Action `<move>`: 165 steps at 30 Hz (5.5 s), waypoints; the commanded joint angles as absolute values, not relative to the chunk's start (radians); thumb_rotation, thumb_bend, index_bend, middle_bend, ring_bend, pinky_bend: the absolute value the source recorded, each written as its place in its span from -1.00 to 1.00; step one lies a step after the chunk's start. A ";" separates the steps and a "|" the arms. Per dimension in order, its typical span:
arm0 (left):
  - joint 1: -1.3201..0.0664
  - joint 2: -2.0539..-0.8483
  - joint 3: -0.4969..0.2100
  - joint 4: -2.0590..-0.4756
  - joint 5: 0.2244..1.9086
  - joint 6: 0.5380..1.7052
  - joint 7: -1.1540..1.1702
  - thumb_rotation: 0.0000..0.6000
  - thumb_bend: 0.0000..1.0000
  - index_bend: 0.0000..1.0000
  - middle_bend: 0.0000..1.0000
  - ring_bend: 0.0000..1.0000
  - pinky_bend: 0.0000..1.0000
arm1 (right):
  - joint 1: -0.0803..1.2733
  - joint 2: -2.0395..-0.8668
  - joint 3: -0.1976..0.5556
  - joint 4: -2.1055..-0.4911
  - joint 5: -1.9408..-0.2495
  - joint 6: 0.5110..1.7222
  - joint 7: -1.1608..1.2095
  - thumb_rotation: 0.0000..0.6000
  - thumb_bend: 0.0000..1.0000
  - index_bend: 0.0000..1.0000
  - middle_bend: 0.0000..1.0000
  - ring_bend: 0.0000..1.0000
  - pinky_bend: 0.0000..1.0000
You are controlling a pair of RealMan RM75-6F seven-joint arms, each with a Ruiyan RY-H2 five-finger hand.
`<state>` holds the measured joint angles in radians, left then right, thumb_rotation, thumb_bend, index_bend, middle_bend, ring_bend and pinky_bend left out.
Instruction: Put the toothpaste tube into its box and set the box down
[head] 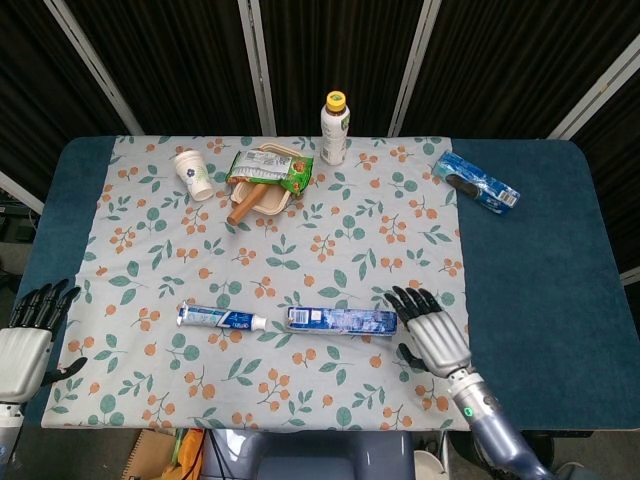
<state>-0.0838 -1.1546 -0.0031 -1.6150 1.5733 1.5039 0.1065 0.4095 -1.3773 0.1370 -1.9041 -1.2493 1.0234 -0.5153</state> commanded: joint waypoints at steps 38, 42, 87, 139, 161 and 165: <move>-0.097 -1.134 -0.003 -1.640 1.536 1.458 0.088 1.00 -0.95 -0.93 -1.00 -1.00 -0.87 | 0.641 -1.726 0.146 -1.726 -0.959 1.097 -0.685 1.00 -0.13 -0.10 0.02 -0.06 -0.11; -0.099 -1.132 -0.005 -1.649 1.526 1.451 0.095 1.00 -0.95 -0.88 -0.99 -1.00 -0.85 | 0.615 -1.672 0.132 -1.791 -1.024 1.135 -0.645 1.00 -0.13 -0.10 0.02 -0.06 -0.11; -0.503 -1.543 -0.160 -1.606 1.110 1.066 0.775 1.00 -0.76 -0.33 -0.28 -0.37 -0.25 | 0.414 -1.251 0.047 -1.980 -1.344 1.255 -0.232 1.00 -0.13 -0.10 0.02 -0.06 -0.11; -0.840 -1.228 -0.311 -1.757 1.468 0.964 0.590 1.00 -0.09 0.44 0.51 0.34 0.37 | 0.437 -1.325 0.115 -2.044 -1.260 1.230 -0.367 1.00 -0.13 -0.10 0.02 -0.06 -0.11; -0.963 -1.316 -0.297 -1.780 1.358 0.902 0.777 1.00 -0.09 0.44 0.52 0.34 0.37 | 0.429 -1.296 0.127 -2.068 -1.211 1.230 -0.331 1.00 -0.13 -0.10 0.02 -0.06 -0.11; -0.977 -1.335 -0.296 -1.788 1.347 0.911 0.790 1.00 -0.09 0.44 0.52 0.34 0.37 | 0.427 -1.288 0.128 -2.071 -1.213 1.230 -0.320 1.00 -0.13 -0.10 0.02 -0.06 -0.11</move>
